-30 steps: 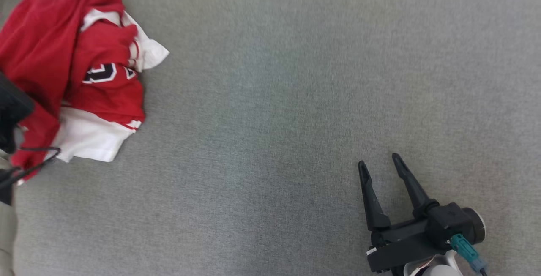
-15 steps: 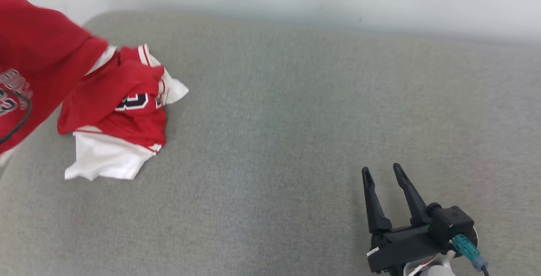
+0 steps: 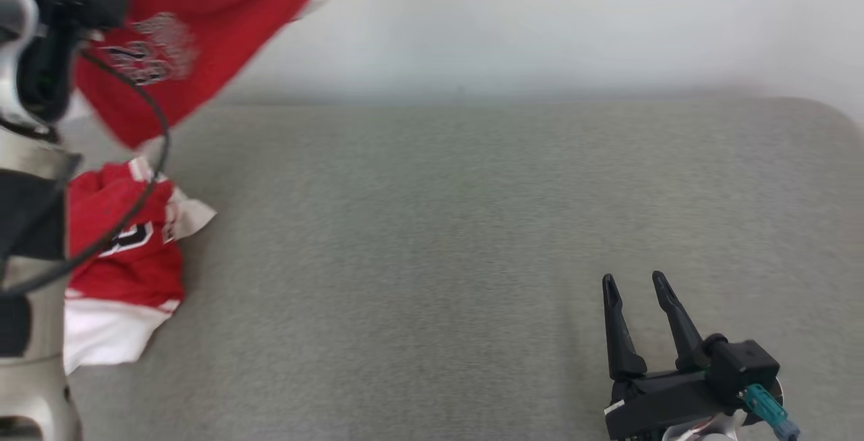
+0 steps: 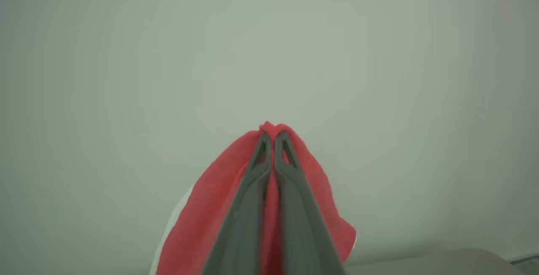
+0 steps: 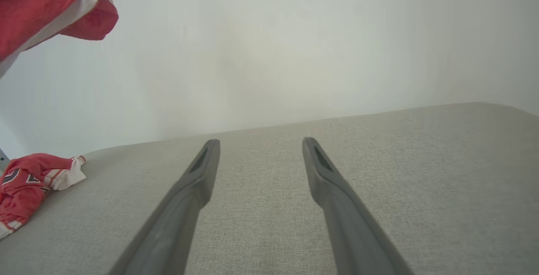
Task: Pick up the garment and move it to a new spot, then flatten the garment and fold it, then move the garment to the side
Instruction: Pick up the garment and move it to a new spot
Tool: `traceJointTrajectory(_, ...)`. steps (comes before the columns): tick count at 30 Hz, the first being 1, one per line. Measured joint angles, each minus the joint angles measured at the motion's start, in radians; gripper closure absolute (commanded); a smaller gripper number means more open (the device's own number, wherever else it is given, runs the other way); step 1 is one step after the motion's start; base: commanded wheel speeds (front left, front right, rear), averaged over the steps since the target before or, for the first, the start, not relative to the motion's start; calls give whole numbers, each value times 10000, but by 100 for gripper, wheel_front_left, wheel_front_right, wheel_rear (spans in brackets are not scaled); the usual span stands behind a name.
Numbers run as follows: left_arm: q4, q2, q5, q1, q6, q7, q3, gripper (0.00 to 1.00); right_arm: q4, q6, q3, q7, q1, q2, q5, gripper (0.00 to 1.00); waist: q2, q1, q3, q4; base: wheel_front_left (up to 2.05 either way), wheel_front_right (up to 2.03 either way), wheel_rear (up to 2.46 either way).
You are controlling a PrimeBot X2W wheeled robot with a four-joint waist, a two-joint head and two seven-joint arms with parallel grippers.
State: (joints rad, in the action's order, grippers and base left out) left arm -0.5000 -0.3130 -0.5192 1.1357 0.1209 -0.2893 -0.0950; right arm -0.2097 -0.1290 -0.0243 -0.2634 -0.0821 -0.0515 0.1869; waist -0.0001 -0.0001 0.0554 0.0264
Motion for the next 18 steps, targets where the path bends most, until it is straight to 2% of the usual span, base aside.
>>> traceJointTrajectory(4,1045,259,21,-555,-25,-117,-435,100,6,0,81,-4,-3,4,-44,0,0,0,-131,-743,0,0,0)
traceJointTrajectory(9,1684,959,127,-1611,-151,-27,-1034,100,107,0,130,-4,-7,0,-81,0,0,0,-160,-1631,0,0,0)
traceJointTrajectory(13,1603,1267,585,-2616,-351,148,-1699,100,194,0,58,-4,-14,-2,-40,0,0,1,-81,-2272,0,0,0)
traceJointTrajectory(18,663,1676,702,-3825,-456,472,-2192,100,282,0,-77,-4,-53,-2,40,0,0,2,125,-2931,0,0,0)
